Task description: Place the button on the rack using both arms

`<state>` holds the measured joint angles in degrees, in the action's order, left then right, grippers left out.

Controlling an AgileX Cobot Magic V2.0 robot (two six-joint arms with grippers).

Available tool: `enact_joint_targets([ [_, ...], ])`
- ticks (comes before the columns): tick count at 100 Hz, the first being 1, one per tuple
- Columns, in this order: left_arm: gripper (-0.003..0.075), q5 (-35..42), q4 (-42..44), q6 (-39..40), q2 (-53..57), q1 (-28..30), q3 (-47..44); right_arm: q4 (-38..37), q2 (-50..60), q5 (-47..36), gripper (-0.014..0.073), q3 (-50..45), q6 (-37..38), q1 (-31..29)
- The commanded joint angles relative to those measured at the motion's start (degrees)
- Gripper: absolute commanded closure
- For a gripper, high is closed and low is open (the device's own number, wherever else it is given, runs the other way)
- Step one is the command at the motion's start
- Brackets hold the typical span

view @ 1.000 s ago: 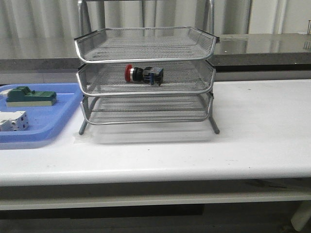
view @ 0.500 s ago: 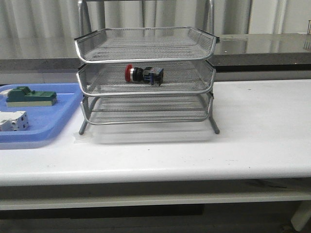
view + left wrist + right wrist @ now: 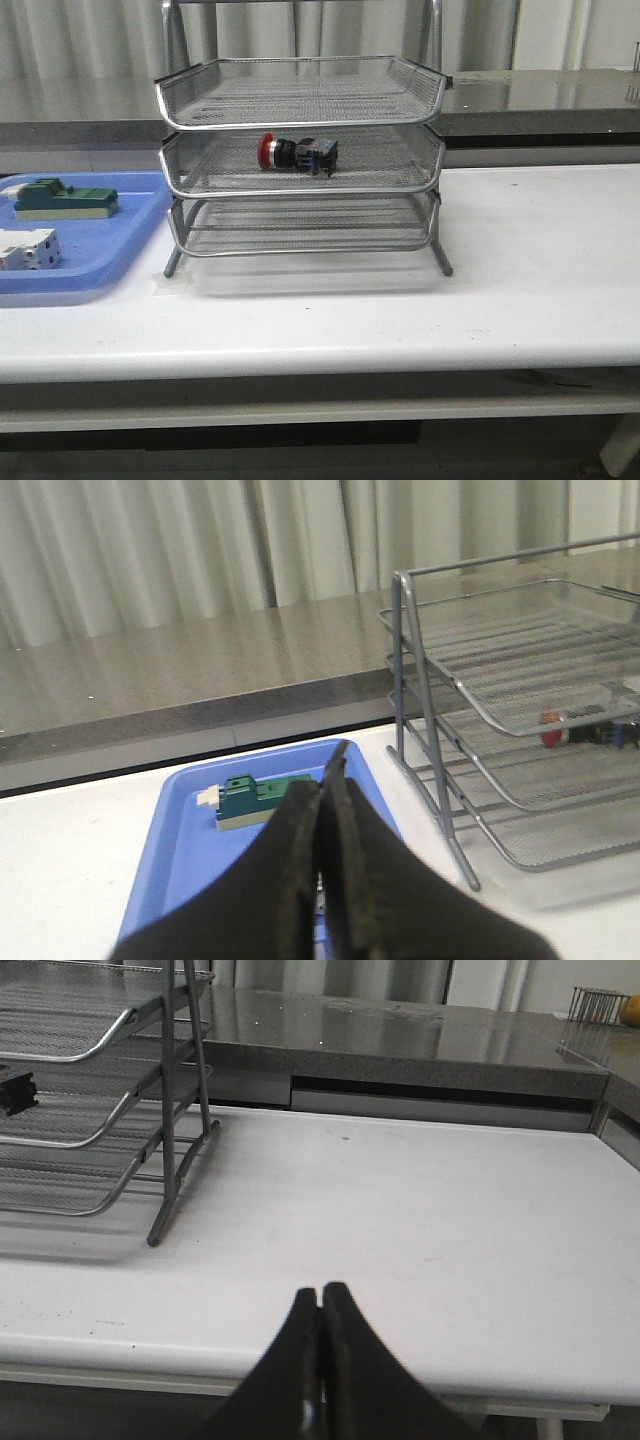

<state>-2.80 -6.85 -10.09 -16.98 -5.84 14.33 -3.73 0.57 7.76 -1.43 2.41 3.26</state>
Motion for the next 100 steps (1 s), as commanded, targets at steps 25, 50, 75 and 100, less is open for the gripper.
enact_joint_targets([
  [25, 0.0741, 2.8, 1.7, 2.8, 11.3, 6.1, -5.6, 0.2, 0.7, -4.9, 0.0654, -0.1, -0.3, -0.5],
  [50, 0.0741, 2.4, 2.2, 3.9, 19.0, 6.1, -12.1, 0.2, 0.7, -4.9, 0.0654, -0.1, -0.3, -0.5],
  [75, 0.0741, 3.5, 5.4, 9.7, 19.0, 6.1, -16.0, 0.2, 0.7, -4.8, 0.0654, -0.1, -0.3, -0.5],
  [100, 0.0741, 5.6, 6.0, 10.1, 19.0, 6.1, -16.4, 0.2, 0.7, -4.8, 0.0654, -0.1, -0.3, -0.5],
])
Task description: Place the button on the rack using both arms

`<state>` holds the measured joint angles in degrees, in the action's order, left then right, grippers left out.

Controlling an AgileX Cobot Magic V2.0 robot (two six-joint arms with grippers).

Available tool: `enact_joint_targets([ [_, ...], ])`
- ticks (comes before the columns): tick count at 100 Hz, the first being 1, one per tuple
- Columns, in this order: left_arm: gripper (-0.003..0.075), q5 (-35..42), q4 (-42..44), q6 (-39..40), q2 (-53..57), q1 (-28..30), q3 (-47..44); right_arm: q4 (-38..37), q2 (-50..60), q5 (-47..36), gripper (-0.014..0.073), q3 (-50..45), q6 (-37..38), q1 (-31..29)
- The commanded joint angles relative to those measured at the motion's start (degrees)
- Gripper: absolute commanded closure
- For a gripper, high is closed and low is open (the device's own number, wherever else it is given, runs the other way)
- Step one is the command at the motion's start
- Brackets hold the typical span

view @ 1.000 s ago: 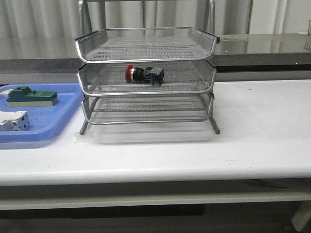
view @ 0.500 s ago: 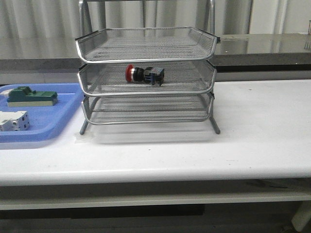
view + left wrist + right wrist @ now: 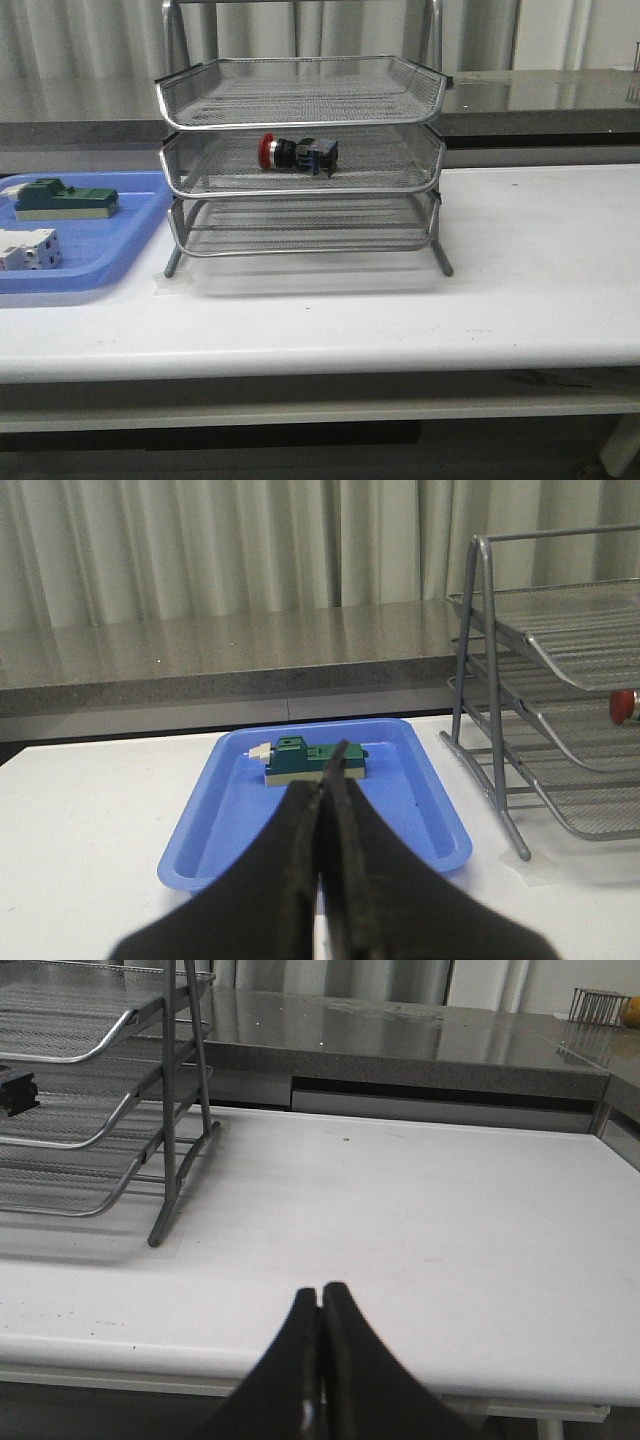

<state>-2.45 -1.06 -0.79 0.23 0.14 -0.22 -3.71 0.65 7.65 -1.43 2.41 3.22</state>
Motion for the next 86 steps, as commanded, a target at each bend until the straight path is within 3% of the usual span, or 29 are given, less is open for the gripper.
enact_joint_targets([
  [1, 0.0741, 5.2, 0.2, 0.8, 1.8, 0.1, -1.9, 0.1, 0.6, -4.7, 0.0654, -0.1, -0.3, -0.5],
  [86, 0.0741, 5.1, -0.6, 0.8, 1.8, 0.1, -1.9, 0.1, 0.6, -4.7, 0.0654, -0.1, -0.3, -0.5],
])
